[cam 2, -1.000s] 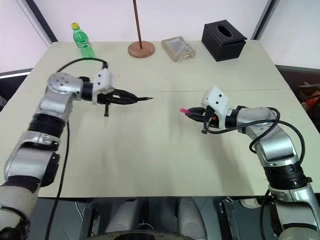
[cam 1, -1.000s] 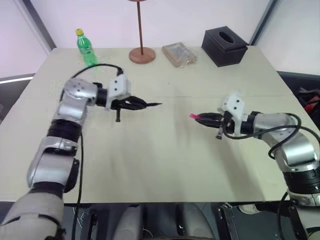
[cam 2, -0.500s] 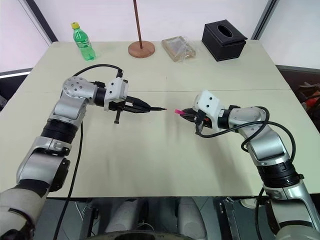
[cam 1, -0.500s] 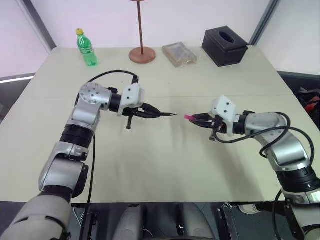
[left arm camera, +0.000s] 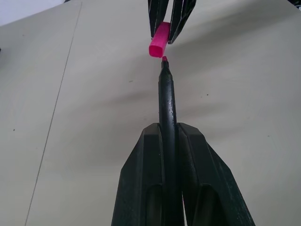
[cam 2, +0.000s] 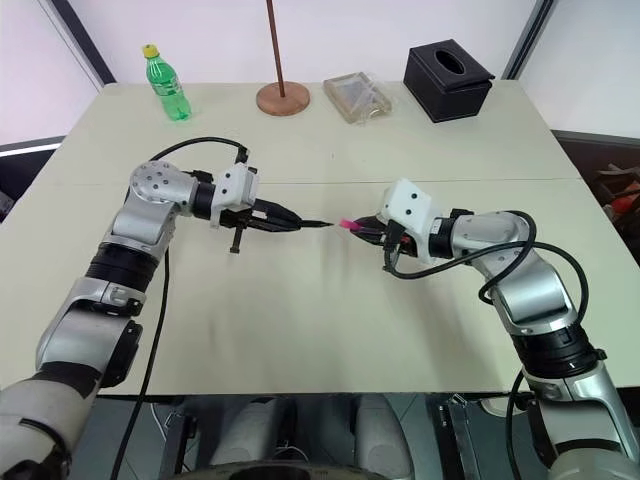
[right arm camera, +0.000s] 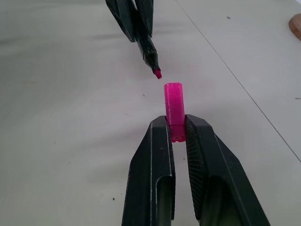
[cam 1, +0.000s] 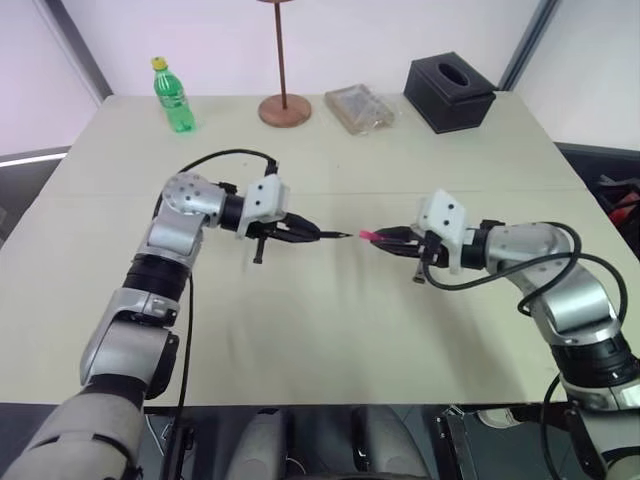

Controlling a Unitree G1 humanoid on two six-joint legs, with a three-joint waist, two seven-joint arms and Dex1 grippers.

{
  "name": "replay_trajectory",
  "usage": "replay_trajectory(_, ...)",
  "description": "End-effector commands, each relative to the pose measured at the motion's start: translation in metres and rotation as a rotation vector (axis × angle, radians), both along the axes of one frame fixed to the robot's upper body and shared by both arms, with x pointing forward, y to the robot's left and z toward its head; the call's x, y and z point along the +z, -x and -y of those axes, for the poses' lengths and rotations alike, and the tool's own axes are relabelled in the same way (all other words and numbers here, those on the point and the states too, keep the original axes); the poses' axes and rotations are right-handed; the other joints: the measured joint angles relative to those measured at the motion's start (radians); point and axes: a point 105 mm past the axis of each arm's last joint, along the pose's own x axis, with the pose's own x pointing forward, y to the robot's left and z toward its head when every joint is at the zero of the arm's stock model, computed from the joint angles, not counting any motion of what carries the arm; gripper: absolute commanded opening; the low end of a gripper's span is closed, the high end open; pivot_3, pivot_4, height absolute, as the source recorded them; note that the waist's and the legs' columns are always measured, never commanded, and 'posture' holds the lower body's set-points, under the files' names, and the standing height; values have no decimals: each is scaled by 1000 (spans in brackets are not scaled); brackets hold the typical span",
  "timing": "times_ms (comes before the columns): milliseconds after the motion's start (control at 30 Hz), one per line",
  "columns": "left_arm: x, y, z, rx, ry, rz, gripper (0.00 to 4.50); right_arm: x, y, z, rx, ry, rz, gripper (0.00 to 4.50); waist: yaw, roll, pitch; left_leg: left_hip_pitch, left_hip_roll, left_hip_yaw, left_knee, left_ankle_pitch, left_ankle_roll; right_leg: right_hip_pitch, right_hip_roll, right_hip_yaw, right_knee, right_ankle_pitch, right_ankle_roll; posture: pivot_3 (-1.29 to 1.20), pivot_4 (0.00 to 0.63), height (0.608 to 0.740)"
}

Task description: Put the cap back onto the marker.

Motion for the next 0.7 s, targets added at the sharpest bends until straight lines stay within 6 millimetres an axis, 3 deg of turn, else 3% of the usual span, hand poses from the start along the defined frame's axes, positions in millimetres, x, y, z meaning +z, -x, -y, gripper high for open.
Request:
replay_trajectory(33, 10, -1, 4, -11, 3, 43, 0, 16, 8, -11, 43, -26, 49, 76, 0, 0, 0, 0, 0, 0, 0, 0, 0, 0, 0, 0, 0, 0, 0, 0, 150, 740)
replay_trajectory(700, 19, -3, -4, 11, -3, 50, 0, 5, 7, -9, 19, -35, 22, 76, 0, 0, 0, 0, 0, 0, 0, 0, 0, 0, 0, 0, 0, 0, 0, 0, 150, 740)
